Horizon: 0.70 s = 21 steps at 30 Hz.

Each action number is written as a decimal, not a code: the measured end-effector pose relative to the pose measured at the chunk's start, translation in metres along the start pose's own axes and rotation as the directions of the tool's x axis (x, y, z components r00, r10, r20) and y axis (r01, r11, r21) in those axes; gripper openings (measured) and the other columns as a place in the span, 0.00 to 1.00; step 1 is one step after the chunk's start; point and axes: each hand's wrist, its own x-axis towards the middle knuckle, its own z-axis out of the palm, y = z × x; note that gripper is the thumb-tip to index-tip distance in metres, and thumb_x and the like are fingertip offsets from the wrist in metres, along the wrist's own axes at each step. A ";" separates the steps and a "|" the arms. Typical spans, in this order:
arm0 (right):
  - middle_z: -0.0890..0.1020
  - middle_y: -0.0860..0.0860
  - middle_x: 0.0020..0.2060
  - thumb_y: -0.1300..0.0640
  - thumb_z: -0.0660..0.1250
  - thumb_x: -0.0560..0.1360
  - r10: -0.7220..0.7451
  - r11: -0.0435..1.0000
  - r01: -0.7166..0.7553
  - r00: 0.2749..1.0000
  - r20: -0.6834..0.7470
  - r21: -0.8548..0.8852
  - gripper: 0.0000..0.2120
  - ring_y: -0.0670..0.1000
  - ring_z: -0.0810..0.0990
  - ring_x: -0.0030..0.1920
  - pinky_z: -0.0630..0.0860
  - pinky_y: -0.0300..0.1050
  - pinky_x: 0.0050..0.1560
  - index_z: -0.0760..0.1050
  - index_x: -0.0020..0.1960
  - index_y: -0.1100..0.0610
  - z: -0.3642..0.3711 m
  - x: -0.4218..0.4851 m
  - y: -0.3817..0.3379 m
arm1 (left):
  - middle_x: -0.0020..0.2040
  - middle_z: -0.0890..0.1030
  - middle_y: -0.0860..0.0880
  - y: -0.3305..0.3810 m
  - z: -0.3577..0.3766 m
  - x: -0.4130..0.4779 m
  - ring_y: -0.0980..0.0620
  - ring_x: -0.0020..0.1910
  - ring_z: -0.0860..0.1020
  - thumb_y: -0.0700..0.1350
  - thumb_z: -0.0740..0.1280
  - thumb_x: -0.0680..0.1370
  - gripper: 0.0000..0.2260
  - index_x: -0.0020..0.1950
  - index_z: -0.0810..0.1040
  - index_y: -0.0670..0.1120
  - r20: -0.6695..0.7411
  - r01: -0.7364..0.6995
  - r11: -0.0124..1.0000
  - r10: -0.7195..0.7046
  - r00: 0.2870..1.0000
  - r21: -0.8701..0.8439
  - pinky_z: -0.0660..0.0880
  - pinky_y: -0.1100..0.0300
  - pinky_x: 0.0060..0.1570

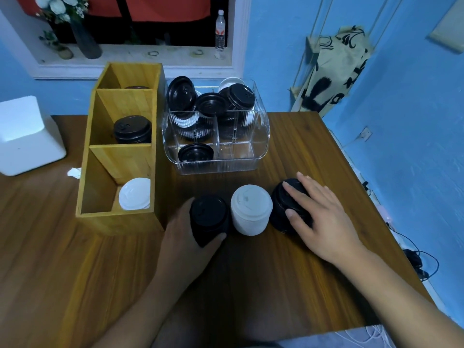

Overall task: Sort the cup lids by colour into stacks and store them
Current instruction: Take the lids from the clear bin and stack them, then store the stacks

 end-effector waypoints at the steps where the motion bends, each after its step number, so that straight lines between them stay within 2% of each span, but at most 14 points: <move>1: 0.60 0.46 0.80 0.34 0.52 0.81 0.009 1.000 -0.009 1.000 0.008 -0.009 0.27 0.49 0.53 0.81 0.56 0.61 0.79 0.64 0.78 0.41 -0.006 0.003 -0.002 | 0.75 0.68 0.54 0.000 0.000 0.000 0.53 0.73 0.66 0.59 0.78 0.69 0.45 0.79 0.58 0.54 0.002 0.004 1.000 -0.004 1.000 -0.002 0.63 0.61 0.67; 4: 0.65 0.47 0.78 0.37 0.55 0.82 -0.029 0.999 0.031 0.996 -0.080 0.028 0.26 0.50 0.57 0.80 0.56 0.60 0.79 0.69 0.76 0.46 -0.025 0.025 -0.024 | 0.76 0.67 0.55 -0.001 0.001 0.000 0.55 0.74 0.65 0.60 0.78 0.69 0.46 0.79 0.56 0.56 0.003 0.000 1.000 0.000 1.000 -0.006 0.62 0.62 0.68; 7: 0.74 0.48 0.71 0.47 0.61 0.82 -0.126 0.988 0.135 0.985 -0.121 0.078 0.20 0.49 0.67 0.74 0.65 0.49 0.73 0.74 0.71 0.51 -0.032 0.073 -0.061 | 0.76 0.66 0.56 -0.004 0.002 0.001 0.58 0.73 0.64 0.61 0.78 0.69 0.46 0.79 0.55 0.57 -0.005 -0.011 1.000 0.011 1.000 -0.010 0.62 0.63 0.68; 10: 0.81 0.47 0.62 0.52 0.62 0.82 -0.220 0.971 0.218 0.975 0.016 0.094 0.15 0.49 0.75 0.64 0.74 0.46 0.62 0.77 0.67 0.50 -0.022 0.135 -0.101 | 0.77 0.65 0.58 -0.004 0.003 0.000 0.64 0.71 0.61 0.61 0.77 0.70 0.46 0.80 0.53 0.58 0.002 -0.006 1.000 0.006 1.000 -0.021 0.60 0.63 0.69; 13: 0.84 0.48 0.51 0.54 0.65 0.81 -0.275 0.955 0.255 0.952 0.132 0.154 0.10 0.48 0.80 0.51 0.77 0.44 0.52 0.81 0.59 0.53 -0.001 0.189 -0.138 | 0.77 0.63 0.59 -0.005 0.003 0.000 0.65 0.71 0.59 0.63 0.76 0.70 0.46 0.80 0.52 0.60 0.008 -0.009 0.999 0.009 1.000 -0.037 0.59 0.65 0.69; 16: 0.82 0.49 0.47 0.55 0.66 0.79 -0.191 0.978 0.151 0.926 0.325 0.145 0.06 0.49 0.80 0.48 0.77 0.43 0.49 0.81 0.53 0.53 0.023 0.232 -0.164 | 0.78 0.63 0.59 -0.007 0.002 0.000 0.61 0.73 0.62 0.65 0.75 0.71 0.46 0.80 0.51 0.59 0.010 -0.018 0.999 0.018 1.000 -0.040 0.59 0.66 0.69; 19: 0.80 0.53 0.45 0.56 0.66 0.78 -0.076 0.994 0.103 0.874 0.480 -0.032 0.04 0.53 0.80 0.46 0.76 0.45 0.41 0.78 0.49 0.56 0.046 0.259 -0.176 | 0.78 0.61 0.60 -0.008 0.002 -0.001 0.60 0.74 0.61 0.66 0.73 0.71 0.46 0.81 0.49 0.60 0.008 -0.029 0.999 0.029 1.000 -0.038 0.58 0.66 0.69; 21: 0.79 0.54 0.45 0.55 0.67 0.78 -0.038 0.985 0.124 0.840 0.541 -0.124 0.06 0.53 0.79 0.45 0.72 0.44 0.38 0.77 0.52 0.57 0.057 0.267 -0.181 | 0.78 0.61 0.60 -0.009 0.002 -0.001 0.61 0.74 0.60 0.66 0.73 0.71 0.46 0.81 0.49 0.60 0.005 -0.044 0.998 0.044 0.999 -0.045 0.58 0.65 0.70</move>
